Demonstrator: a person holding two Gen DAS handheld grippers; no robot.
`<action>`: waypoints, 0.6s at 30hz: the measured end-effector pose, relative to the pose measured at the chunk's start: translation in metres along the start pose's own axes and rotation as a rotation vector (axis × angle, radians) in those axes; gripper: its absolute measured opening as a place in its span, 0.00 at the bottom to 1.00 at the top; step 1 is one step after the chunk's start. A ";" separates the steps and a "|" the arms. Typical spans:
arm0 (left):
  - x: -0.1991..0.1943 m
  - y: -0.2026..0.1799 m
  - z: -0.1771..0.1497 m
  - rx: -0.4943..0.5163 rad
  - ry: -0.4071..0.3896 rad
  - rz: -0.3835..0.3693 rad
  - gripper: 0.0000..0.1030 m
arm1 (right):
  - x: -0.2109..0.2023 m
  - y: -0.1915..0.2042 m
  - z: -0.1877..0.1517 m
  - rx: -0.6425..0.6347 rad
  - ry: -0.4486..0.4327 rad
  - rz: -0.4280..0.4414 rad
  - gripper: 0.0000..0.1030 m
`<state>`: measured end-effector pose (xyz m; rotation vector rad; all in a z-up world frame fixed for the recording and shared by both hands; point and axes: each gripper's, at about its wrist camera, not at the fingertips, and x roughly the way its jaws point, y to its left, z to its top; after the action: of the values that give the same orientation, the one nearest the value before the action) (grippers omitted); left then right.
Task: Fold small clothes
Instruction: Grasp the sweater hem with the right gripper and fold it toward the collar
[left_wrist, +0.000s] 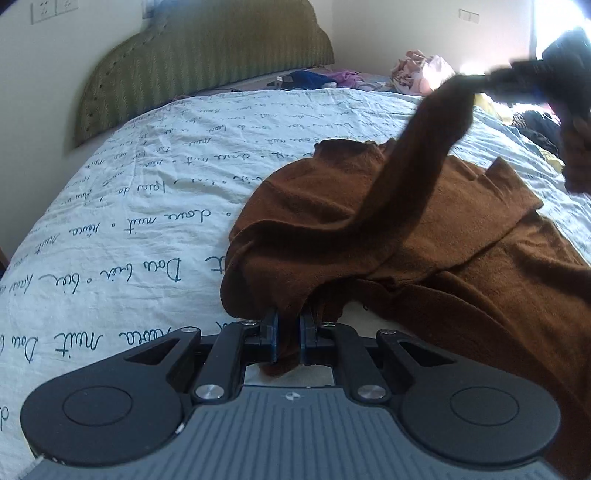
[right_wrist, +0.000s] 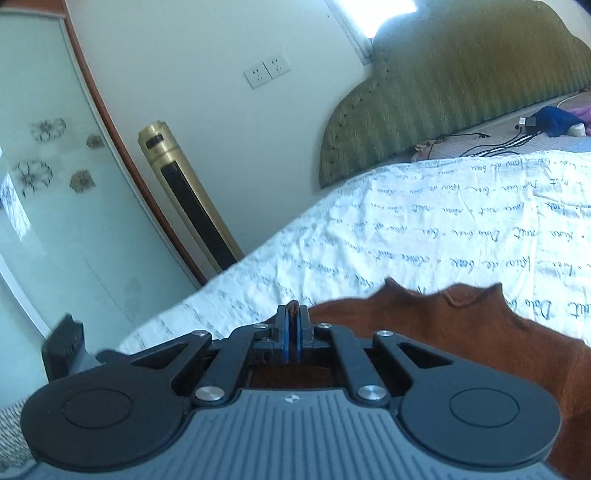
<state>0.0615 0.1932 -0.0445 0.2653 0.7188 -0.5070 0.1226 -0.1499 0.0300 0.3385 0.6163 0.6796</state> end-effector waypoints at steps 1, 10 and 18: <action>-0.003 -0.004 0.000 0.030 -0.006 0.004 0.11 | -0.001 0.004 0.013 0.020 -0.012 0.026 0.03; -0.031 -0.035 -0.011 0.214 -0.071 -0.021 0.10 | 0.004 0.051 0.091 0.209 -0.025 0.274 0.03; -0.037 -0.024 -0.018 0.190 -0.047 -0.035 0.10 | 0.034 0.070 0.128 0.186 -0.012 0.123 0.03</action>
<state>0.0150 0.1931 -0.0340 0.4176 0.6306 -0.6142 0.1900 -0.0877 0.1484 0.5562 0.6528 0.7395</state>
